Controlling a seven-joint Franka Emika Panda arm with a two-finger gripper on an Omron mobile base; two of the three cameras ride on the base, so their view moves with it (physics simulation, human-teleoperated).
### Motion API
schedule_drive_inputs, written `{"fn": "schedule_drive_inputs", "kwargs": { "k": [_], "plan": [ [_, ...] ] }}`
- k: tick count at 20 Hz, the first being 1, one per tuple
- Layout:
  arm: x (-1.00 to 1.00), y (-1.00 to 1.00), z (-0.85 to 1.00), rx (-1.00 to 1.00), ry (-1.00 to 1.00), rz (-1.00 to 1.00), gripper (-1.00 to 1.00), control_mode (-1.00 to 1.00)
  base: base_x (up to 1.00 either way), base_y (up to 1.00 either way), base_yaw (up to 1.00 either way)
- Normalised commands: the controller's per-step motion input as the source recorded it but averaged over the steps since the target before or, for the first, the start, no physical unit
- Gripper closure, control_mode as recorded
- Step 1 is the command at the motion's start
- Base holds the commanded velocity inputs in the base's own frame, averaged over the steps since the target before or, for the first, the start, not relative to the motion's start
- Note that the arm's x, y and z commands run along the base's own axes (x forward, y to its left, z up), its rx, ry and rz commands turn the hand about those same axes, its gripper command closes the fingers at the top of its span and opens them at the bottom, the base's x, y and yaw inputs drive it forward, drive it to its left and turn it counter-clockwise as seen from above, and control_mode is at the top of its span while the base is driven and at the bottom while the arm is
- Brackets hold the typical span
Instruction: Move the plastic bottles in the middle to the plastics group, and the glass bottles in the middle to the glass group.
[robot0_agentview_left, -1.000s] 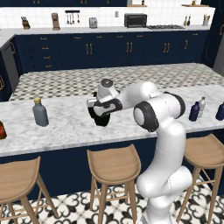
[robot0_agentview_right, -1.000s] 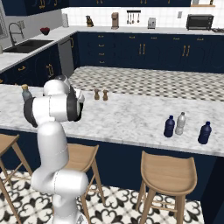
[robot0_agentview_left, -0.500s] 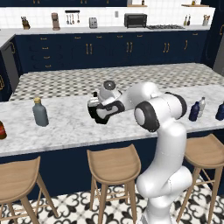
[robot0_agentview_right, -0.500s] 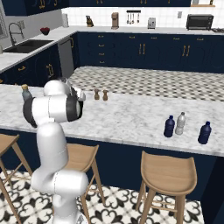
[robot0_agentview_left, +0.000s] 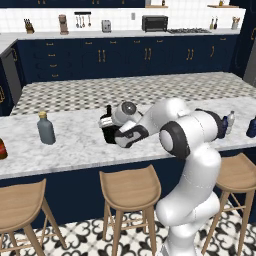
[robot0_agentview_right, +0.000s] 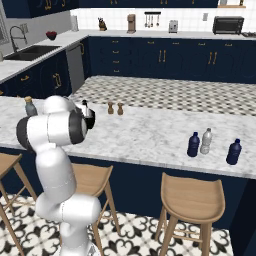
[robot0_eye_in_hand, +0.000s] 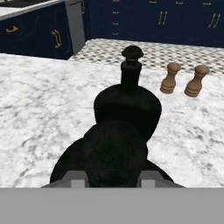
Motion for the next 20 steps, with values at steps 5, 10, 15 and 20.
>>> {"fn": "schedule_drive_inputs", "kwargs": {
  "k": [5,10,15,20],
  "plan": [
    [-0.14,0.77,0.28,0.00,0.01,0.07,1.00,-1.00,0.00,0.00,0.00],
    [0.03,0.91,0.10,0.00,0.03,0.01,1.00,-1.00,0.00,0.00,0.00],
    [0.01,0.85,-0.01,0.00,0.02,0.02,1.00,-1.00,0.00,0.00,0.00],
    [-0.01,0.66,-0.20,0.00,0.01,0.04,1.00,-1.00,0.00,0.00,0.00]
  ]
}}
